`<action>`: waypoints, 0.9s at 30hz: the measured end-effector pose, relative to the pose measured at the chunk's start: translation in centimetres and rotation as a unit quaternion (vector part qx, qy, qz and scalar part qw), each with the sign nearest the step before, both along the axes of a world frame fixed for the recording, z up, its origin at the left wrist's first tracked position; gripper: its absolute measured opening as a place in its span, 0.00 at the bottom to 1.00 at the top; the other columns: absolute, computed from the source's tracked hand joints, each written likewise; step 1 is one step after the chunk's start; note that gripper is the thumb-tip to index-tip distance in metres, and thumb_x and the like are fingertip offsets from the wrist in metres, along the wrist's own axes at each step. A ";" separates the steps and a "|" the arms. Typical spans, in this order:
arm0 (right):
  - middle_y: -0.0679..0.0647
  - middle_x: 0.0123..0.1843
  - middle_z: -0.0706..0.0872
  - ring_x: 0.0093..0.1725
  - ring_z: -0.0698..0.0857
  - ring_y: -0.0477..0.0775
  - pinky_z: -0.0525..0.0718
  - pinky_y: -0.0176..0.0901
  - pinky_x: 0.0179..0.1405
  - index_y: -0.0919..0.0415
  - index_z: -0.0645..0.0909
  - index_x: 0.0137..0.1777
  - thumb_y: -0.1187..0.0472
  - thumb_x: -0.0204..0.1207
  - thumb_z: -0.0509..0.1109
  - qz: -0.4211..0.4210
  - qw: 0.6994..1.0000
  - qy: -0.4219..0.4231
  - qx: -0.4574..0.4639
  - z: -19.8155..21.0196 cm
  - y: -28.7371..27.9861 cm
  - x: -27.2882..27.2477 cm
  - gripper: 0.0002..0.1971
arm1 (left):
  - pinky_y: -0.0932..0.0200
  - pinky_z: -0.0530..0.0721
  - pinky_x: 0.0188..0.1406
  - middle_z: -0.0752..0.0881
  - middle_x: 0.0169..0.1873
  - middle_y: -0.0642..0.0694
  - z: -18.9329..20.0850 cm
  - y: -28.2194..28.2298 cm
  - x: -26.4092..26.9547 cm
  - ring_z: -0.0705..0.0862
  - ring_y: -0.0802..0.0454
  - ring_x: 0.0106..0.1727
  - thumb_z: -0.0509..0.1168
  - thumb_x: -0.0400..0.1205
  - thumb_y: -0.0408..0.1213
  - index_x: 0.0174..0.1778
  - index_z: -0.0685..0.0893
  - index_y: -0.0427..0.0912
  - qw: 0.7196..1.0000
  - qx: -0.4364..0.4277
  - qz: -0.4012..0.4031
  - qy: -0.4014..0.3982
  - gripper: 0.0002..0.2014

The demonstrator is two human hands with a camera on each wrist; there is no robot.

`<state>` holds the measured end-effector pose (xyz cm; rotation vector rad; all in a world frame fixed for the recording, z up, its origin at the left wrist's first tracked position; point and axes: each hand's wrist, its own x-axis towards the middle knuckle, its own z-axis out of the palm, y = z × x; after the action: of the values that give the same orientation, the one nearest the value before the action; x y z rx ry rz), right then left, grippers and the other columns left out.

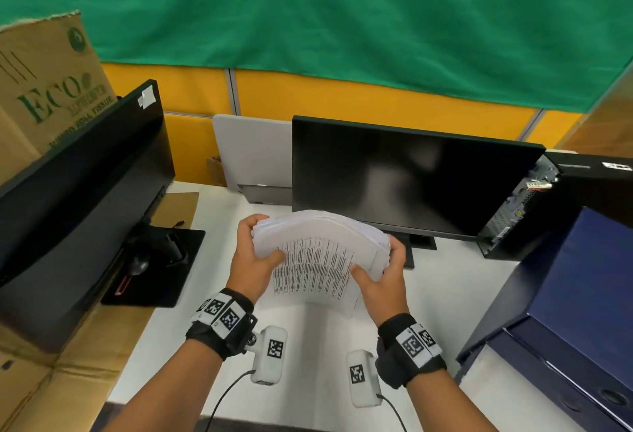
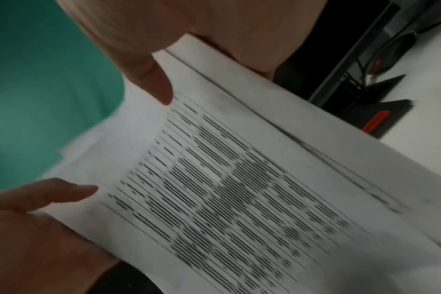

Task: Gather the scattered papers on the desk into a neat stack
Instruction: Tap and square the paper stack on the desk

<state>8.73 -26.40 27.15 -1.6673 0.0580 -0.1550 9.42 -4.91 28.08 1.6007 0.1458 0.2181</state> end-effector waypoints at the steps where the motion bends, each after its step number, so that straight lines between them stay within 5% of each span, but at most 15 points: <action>1: 0.41 0.57 0.78 0.50 0.84 0.32 0.83 0.22 0.38 0.51 0.64 0.68 0.73 0.71 0.74 -0.005 1.000 -0.023 0.014 0.8 0.1 0.0 0.32 | 0.53 0.90 0.48 0.78 0.56 0.47 0.3 0.0 0.1 0.82 0.46 0.59 0.71 0.74 0.23 0.57 0.70 0.67 1.000 -0.015 -0.003 -0.023 0.32; 6: 0.41 0.48 0.80 0.41 0.82 0.22 0.76 0.15 0.29 0.59 0.76 0.60 0.61 0.76 0.73 -0.075 0.995 -0.044 0.048 3.6 1.1 0.6 0.15 | 0.61 0.86 0.40 0.84 0.53 0.52 1.7 -0.9 0.5 0.85 0.51 0.51 0.69 0.79 0.47 0.56 0.77 0.59 0.993 -0.013 0.109 -0.044 0.11; 9: 0.47 0.41 0.85 0.37 0.84 0.39 0.76 0.19 0.23 0.60 0.81 0.49 0.52 0.76 0.72 -0.121 0.991 -0.028 0.045 3.9 1.5 1.3 0.11 | 0.69 0.83 0.36 0.86 0.47 0.53 1.9 -1.2 0.8 0.84 0.54 0.48 0.65 0.83 0.44 0.51 0.82 0.49 0.988 -0.005 0.144 -0.051 0.05; 12: 0.49 0.38 0.85 0.33 0.83 0.39 0.76 0.20 0.22 0.60 0.82 0.46 0.52 0.78 0.69 -0.136 0.990 -0.021 0.043 3.5 1.3 1.8 0.11 | 0.59 0.81 0.45 0.88 0.43 0.55 2.0 -0.9 1.0 0.84 0.54 0.48 0.62 0.84 0.40 0.48 0.85 0.43 0.987 -0.019 0.148 -0.054 0.07; 16: 0.52 0.44 0.86 0.40 0.84 0.47 0.76 0.19 0.25 0.61 0.83 0.47 0.55 0.80 0.66 -0.148 0.988 -0.029 0.021 3.3 1.2 2.2 0.09 | 0.54 0.82 0.54 0.89 0.45 0.51 1.8 -0.6 1.2 0.84 0.51 0.51 0.59 0.84 0.35 0.46 0.86 0.43 0.986 -0.008 0.154 -0.061 0.09; 22: 0.56 0.45 0.86 0.41 0.84 0.48 0.77 0.19 0.26 0.64 0.83 0.46 0.63 0.81 0.62 -0.145 0.989 -0.036 0.000 3.2 1.5 2.3 0.09 | 0.50 0.85 0.46 0.89 0.45 0.45 1.4 -0.3 1.1 0.87 0.46 0.48 0.54 0.86 0.35 0.46 0.84 0.43 0.991 -0.028 0.122 -0.048 0.12; 25: 0.54 0.46 0.86 0.43 0.84 0.48 0.76 0.18 0.27 0.62 0.82 0.47 0.61 0.82 0.62 -0.134 0.990 -0.052 0.008 3.4 1.6 2.3 0.09 | 0.47 0.86 0.50 0.91 0.42 0.47 1.3 -0.2 1.5 0.89 0.49 0.47 0.54 0.87 0.37 0.49 0.83 0.43 0.991 -0.040 0.124 -0.040 0.11; 27: 0.51 0.47 0.84 0.43 0.83 0.39 0.76 0.16 0.31 0.60 0.80 0.51 0.58 0.80 0.66 -0.108 0.993 -0.052 0.020 3.6 1.6 2.1 0.06 | 0.49 0.84 0.51 0.90 0.42 0.51 1.4 0.0 1.5 0.87 0.55 0.47 0.57 0.85 0.44 0.51 0.82 0.43 0.992 -0.032 0.115 -0.050 0.11</action>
<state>10.81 -24.80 30.80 -1.6073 0.1620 -0.4014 10.90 -4.95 29.49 1.5040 0.2582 0.4668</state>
